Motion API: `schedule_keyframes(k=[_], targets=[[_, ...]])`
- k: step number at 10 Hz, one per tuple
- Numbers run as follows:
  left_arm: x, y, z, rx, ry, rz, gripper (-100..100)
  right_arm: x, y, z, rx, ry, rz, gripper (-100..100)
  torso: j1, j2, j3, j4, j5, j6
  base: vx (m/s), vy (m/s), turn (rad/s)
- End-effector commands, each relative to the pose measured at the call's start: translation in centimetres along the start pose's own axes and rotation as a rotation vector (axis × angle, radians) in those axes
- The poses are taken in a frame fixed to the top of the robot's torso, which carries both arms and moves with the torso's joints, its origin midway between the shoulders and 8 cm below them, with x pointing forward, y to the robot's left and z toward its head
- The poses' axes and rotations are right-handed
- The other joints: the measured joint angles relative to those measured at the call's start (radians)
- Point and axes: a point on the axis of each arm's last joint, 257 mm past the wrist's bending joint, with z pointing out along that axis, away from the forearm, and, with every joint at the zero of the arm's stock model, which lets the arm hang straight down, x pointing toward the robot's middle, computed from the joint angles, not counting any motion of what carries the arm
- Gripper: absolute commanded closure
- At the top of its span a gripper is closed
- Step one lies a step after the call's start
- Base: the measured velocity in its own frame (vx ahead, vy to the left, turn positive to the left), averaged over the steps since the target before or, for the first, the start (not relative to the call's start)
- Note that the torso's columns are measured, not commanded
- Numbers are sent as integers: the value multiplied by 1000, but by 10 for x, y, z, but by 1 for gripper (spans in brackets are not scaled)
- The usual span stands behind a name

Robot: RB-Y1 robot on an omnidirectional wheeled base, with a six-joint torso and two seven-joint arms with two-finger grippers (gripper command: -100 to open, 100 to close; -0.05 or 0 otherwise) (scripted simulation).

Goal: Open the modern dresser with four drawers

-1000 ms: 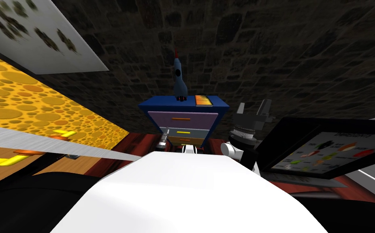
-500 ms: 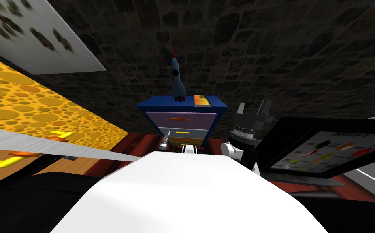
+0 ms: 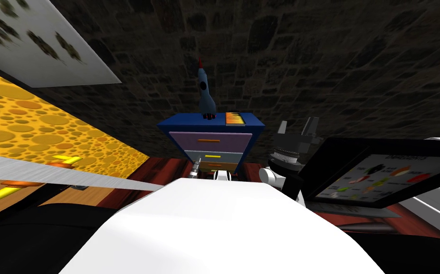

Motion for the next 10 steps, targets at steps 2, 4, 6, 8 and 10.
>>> schedule_keyframes(k=[2,4,6,8,10], targets=[[22,19,-9,-44,-3,-39,-100,0,0,0,0,0,0,0,1,0,0,0,0,0,5,-25,-13],[38,22,-11,-58,-14,-74,-100,0,0,0,0,0,0,0,1,0,0,0,0,0,6,-18,-7],[40,22,-11,-59,-16,-80,-100,0,0,0,0,0,0,0,0,0,0,0,0,0,4,-10,-3],[37,18,3,-59,-19,-81,-100,0,0,0,0,0,0,0,1,-1,-1,0,0,0,39,-6,-12],[40,21,-8,-59,-17,-82,100,0,0,0,0,0,0,0,0,0,0,0,0,0,3,2,6]])
